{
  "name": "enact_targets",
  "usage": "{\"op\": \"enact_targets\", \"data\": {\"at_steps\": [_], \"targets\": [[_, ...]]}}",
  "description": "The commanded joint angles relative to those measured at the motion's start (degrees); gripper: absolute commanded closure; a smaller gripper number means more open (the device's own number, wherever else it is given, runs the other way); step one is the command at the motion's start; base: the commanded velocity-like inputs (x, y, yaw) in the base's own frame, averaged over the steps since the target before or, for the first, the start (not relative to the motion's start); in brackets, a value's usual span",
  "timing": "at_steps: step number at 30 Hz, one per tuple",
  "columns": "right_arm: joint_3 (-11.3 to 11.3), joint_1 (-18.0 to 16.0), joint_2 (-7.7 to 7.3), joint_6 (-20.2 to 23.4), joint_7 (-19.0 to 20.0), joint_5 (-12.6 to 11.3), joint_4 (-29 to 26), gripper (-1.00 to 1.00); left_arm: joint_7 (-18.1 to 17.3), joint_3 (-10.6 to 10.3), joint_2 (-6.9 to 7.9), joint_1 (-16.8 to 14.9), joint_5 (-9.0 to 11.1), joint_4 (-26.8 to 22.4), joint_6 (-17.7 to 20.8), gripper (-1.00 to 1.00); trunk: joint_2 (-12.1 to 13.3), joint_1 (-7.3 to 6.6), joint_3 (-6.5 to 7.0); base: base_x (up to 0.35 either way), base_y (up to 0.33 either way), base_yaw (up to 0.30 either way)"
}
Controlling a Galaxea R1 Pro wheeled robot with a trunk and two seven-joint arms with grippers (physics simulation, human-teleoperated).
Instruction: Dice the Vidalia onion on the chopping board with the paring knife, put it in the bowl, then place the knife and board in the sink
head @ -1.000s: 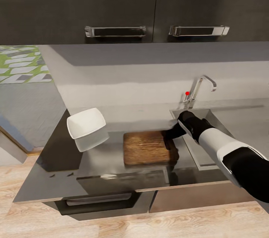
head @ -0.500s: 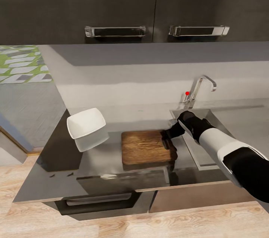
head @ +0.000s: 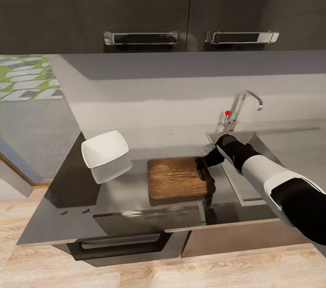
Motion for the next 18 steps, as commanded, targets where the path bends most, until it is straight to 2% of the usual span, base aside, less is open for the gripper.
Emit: {"op": "enact_targets", "data": {"at_steps": [1, 18], "targets": [[0.5, -0.1, -0.06, 0.3, -0.1, -0.6, -0.1, 1.0, 0.0, 0.0, 0.0, 0.0, 0.0, 0.0, -0.1, -1.0, -0.1, 0.03, -0.1, 0.0, 0.0, 0.0], [0.5, -0.1, -0.06, 0.2, -0.3, -0.6, -0.1, 1.0, 0.0, 0.0, 0.0, 0.0, 0.0, 0.0, -0.1, -1.0, -0.1, 0.03, -0.1, 0.0, 0.0, 0.0]]}}
